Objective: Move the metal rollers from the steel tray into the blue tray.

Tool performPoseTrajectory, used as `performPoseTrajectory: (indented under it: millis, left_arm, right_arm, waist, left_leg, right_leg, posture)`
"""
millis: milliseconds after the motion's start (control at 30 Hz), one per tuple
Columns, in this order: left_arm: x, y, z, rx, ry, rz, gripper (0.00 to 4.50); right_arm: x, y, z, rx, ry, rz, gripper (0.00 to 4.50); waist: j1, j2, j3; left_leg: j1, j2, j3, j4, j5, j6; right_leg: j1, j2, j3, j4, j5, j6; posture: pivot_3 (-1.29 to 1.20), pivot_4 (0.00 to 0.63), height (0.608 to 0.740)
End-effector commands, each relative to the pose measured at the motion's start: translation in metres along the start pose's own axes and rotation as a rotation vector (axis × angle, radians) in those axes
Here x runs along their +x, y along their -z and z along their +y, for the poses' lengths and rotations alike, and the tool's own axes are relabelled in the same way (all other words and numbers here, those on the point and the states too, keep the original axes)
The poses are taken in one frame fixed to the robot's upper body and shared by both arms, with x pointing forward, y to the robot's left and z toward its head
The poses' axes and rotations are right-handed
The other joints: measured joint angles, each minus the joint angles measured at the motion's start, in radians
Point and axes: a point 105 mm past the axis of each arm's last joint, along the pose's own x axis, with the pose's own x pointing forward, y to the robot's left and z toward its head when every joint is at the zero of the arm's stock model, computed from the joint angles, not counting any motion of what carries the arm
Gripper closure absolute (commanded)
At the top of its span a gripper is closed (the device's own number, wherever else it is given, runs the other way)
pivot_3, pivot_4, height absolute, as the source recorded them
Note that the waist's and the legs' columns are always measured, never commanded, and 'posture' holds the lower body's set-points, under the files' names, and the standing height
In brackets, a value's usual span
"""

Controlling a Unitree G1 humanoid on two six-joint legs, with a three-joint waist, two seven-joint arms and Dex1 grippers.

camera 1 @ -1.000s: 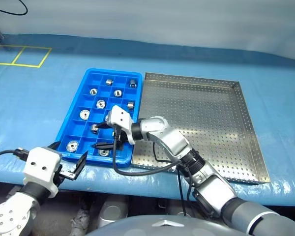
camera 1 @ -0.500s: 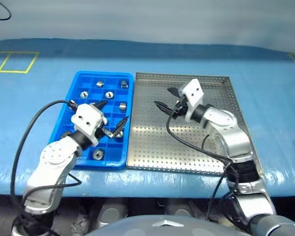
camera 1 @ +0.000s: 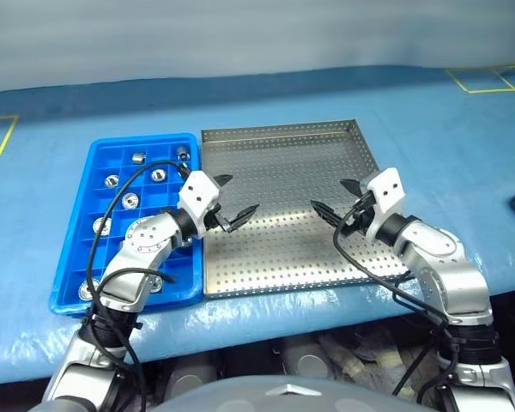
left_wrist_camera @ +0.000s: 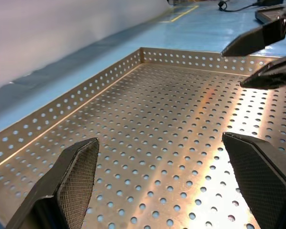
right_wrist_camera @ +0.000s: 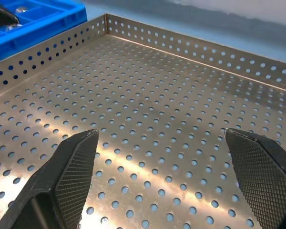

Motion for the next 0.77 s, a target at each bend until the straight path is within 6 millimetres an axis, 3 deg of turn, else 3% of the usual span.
performPoseTrajectory:
  millis: [33, 400, 767]
  left_arm:
    - [0.000, -0.006, -0.004, 0.028, 0.014, -0.031, 0.00]
    - [-0.013, -0.013, -0.006, 0.020, -0.039, -0.067, 0.00]
    - [-0.019, -0.015, -0.006, 0.034, -0.066, -0.061, 0.00]
  right_arm:
    - [-0.003, -0.017, 0.007, -0.027, -0.031, -0.075, 0.04]
    - [0.008, -0.021, 0.010, -0.030, -0.062, -0.092, 0.04]
    - [0.014, -0.020, 0.009, -0.034, -0.071, -0.092, 0.04]
  waist:
    - [-0.005, 0.000, 0.000]
    - [-0.018, 0.000, 0.000]
    - [0.006, 0.000, 0.000]
  left_leg:
    - [0.000, 0.000, 0.000, 0.000, 0.000, 0.000]
    - [0.000, 0.001, 0.002, 0.000, 0.000, 0.000]
    - [0.001, 0.000, 0.004, 0.000, -0.001, 0.001]
  right_leg:
    - [0.000, 0.000, 0.001, 0.000, 0.000, 0.000]
    - [-0.001, -0.002, 0.005, 0.000, 0.001, 0.001]
    - [-0.001, -0.002, 0.006, 0.000, 0.001, 0.002]
  posture:
    - [-0.30, 0.150, 0.740]
    - [-0.26, 0.150, 0.740]
    - [-0.23, 0.150, 0.740]
